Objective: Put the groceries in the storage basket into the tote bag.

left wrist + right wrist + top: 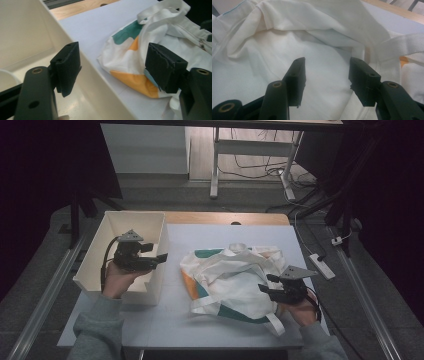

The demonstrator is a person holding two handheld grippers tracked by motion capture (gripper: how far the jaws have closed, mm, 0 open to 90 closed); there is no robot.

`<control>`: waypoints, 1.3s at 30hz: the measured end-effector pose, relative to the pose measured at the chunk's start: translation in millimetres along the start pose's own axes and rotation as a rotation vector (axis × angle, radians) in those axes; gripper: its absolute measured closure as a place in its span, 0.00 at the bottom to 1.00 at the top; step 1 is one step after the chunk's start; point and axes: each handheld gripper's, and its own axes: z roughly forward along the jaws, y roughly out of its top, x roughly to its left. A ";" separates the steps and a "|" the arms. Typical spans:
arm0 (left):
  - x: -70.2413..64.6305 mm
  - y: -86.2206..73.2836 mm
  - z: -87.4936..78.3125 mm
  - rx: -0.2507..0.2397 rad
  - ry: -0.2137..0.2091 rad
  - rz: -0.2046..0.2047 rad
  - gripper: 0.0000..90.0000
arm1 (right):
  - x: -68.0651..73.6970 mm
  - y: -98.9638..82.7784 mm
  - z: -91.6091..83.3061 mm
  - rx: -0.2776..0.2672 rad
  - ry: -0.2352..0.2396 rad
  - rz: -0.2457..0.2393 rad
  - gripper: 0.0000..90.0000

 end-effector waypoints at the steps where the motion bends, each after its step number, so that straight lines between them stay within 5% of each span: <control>1: 2.5 -0.1 0.1 0.001 0.003 -0.009 0.31 | 0.0 -0.3 0.6 0.001 0.002 -0.001 0.53; 18: 30.0 -5.2 -11.8 -0.008 0.097 -0.074 0.27 | 5.5 3.2 6.2 0.008 0.002 -0.038 0.53; 39: 77.7 -11.4 7.9 0.090 0.324 -0.152 0.15 | 6.8 1.0 10.1 0.022 0.004 -0.042 0.53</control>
